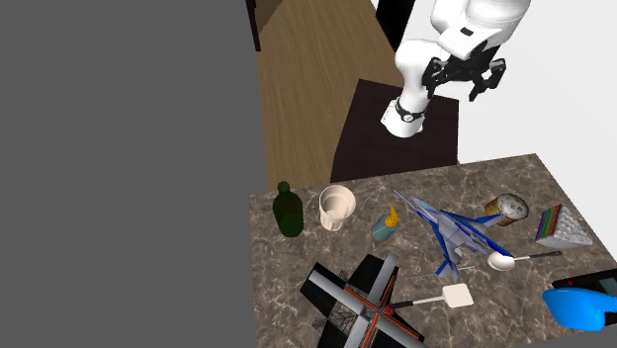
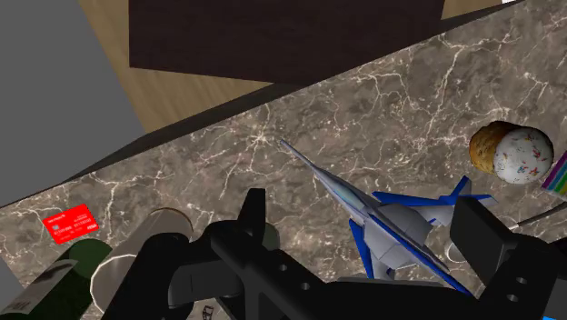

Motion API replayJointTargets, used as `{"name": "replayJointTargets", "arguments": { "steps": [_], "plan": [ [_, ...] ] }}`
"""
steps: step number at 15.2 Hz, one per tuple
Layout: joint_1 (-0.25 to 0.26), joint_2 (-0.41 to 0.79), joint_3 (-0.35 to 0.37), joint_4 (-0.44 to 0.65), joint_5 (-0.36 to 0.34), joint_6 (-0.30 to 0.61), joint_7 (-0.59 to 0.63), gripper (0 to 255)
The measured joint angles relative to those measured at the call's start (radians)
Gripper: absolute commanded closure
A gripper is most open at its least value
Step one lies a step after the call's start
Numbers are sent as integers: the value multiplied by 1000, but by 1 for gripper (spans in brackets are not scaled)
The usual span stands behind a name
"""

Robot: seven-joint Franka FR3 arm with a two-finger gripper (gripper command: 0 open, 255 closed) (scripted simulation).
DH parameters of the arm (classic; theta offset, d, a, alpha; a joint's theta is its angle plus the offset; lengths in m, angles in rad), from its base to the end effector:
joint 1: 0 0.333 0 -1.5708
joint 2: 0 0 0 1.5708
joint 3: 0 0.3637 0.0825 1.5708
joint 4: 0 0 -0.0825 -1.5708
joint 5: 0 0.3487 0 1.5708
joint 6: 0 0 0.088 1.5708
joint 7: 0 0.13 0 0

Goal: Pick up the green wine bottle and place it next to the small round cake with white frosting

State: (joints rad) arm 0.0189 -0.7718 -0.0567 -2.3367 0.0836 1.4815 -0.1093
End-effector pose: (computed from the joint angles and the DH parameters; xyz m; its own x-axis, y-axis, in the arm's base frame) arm 0.2307 -0.0041 0.5994 0.9928 0.0974 -0.0695 0.0877 -0.9875 -0.1312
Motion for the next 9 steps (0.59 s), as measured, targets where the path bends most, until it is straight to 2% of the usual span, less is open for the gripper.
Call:
{"name": "replayJointTargets", "arguments": {
  "steps": [2,9],
  "plan": [
    [-2,8,-8,0,-6,10,-10,0],
    [-28,177,-106,60,-74,135,-136,0]
  ]
}}
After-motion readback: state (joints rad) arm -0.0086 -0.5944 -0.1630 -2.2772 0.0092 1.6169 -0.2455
